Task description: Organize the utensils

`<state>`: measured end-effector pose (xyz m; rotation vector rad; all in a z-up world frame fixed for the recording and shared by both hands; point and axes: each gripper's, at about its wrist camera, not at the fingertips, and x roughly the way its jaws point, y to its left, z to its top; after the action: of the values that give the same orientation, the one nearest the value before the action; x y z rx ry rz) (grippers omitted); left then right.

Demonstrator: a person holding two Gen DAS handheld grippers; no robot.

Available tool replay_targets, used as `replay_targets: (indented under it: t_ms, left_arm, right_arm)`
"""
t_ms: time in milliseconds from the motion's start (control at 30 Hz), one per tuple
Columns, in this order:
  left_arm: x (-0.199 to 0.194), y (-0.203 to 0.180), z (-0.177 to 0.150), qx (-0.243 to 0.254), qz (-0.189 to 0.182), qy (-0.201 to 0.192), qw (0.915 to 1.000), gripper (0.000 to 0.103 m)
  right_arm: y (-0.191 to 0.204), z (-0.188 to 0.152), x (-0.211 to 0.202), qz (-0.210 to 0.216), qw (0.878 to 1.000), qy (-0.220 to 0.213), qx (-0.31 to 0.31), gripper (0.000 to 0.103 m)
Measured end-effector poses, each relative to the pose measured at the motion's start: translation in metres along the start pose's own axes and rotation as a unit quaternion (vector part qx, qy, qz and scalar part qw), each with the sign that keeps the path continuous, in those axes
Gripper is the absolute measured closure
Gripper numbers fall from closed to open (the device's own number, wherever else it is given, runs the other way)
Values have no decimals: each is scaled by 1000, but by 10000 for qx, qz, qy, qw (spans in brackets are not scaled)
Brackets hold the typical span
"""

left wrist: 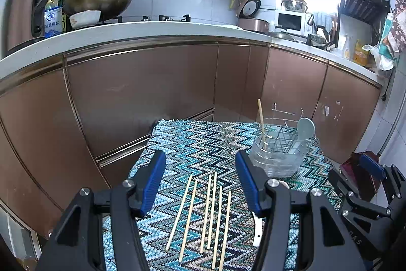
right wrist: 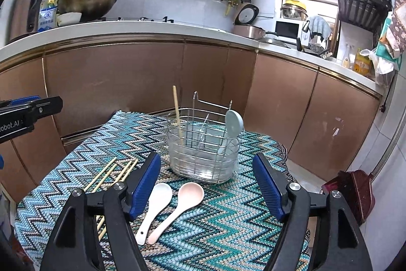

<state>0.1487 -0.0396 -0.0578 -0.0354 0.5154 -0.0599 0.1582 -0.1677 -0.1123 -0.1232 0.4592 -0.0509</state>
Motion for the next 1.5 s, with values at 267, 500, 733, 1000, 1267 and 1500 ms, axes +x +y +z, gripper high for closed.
replay_targets:
  t_ms: [267, 500, 733, 1000, 1267, 1500]
  left_arm:
    - [-18, 5, -7, 22, 14, -29, 10000, 48]
    - [-22, 16, -20, -56, 210, 96, 9997, 48]
    - [-32, 13, -31, 33, 395, 164, 9991, 48]
    - [-41, 11, -39, 101, 478, 129, 9987, 48]
    - [-37, 8, -47, 122, 407, 199, 9989, 48]
    - [-25, 5, -53, 127, 282, 296, 9991, 48]
  right_arm:
    - [5, 0, -18, -28, 10000, -57, -25, 29]
    - [16, -1, -35, -377, 9992, -43, -94, 22]
    - [19, -5, -54, -550, 9982, -142, -206, 20]
    - [15, -10, -68, -667, 9973, -222, -208, 20]
    - [11, -17, -65, -672, 9975, -127, -165, 20]
    - [12, -26, -54, -628, 9978, 60, -177, 20]
